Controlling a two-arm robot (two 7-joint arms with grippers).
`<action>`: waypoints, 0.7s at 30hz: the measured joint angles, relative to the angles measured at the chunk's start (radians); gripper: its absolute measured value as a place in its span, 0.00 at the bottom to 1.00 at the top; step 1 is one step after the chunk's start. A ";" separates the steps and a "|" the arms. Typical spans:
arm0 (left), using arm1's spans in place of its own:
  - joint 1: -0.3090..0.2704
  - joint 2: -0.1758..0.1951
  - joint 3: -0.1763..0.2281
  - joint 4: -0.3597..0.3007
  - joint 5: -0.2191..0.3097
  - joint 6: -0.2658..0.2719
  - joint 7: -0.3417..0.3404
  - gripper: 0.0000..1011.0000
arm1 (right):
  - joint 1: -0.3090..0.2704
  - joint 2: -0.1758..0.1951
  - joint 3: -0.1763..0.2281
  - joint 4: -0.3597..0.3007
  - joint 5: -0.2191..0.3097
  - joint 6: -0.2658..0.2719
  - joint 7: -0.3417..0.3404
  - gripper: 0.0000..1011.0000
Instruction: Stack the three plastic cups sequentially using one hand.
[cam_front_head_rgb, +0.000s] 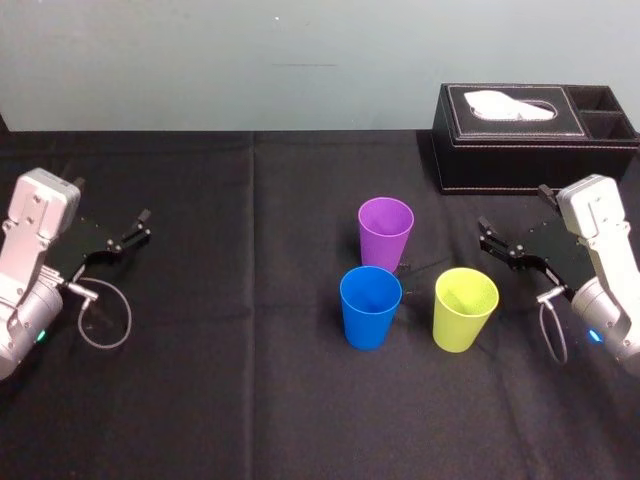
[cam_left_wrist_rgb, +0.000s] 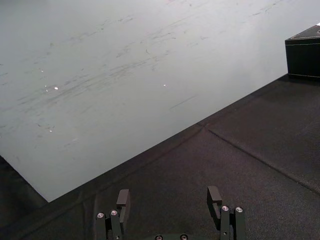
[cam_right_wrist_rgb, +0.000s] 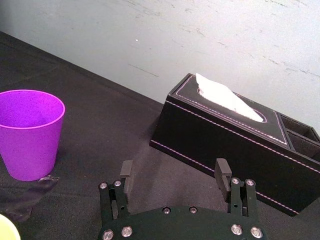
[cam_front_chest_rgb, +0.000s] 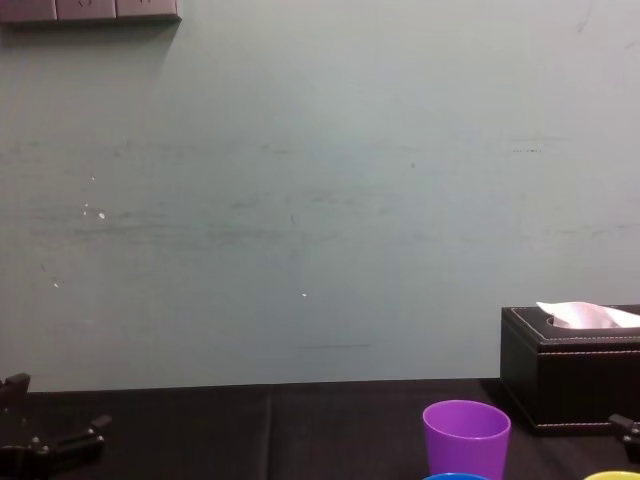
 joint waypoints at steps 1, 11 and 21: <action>0.000 0.000 0.000 0.000 0.000 0.000 0.000 1.00 | 0.000 0.000 0.000 0.000 0.000 0.000 0.000 0.99; 0.000 0.000 0.000 0.000 0.000 0.000 0.000 1.00 | 0.000 0.000 0.000 0.000 0.000 0.000 0.000 0.99; 0.000 0.000 0.000 0.000 0.000 0.000 0.000 1.00 | 0.000 0.000 0.000 0.000 0.000 0.000 0.000 0.99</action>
